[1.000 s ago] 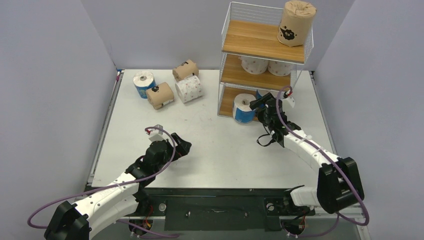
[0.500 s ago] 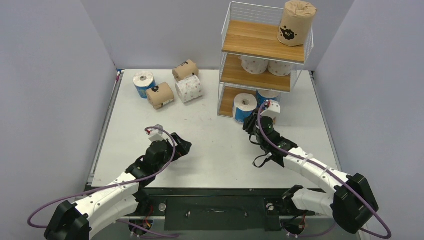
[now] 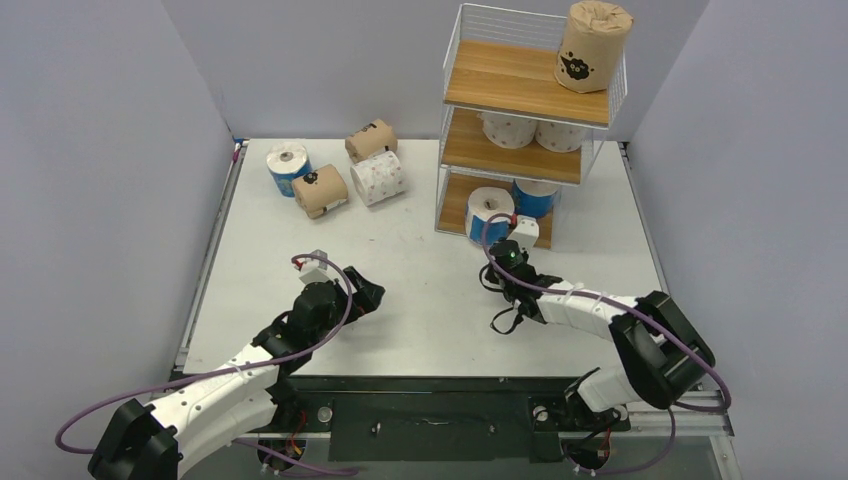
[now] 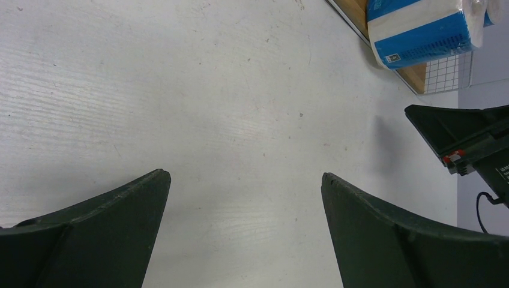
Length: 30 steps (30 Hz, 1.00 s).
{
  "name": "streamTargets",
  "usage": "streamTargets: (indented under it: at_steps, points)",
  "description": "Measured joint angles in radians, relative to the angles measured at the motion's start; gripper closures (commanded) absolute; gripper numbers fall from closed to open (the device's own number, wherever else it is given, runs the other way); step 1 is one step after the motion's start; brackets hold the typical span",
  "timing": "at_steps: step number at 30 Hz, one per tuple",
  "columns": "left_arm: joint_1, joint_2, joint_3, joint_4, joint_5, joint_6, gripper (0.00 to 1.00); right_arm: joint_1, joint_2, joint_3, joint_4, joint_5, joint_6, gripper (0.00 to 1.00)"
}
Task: Place and organize the paper towels onto the shelf
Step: Adjust the paper towel on the shelf.
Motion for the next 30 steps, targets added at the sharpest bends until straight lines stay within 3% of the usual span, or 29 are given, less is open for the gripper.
streamTargets:
  at_steps: [15, 30]
  points:
    - [0.000, -0.003, 0.000, 0.000, -0.002, 0.000, 0.03, -0.127, 0.248, 0.146, 0.101, -0.123, 0.085, 0.96]
    - [0.000, -0.003, 0.000, -0.001, -0.005, 0.000, 0.03, -0.185, 0.333, 0.217, 0.148, -0.163, 0.169, 0.95]
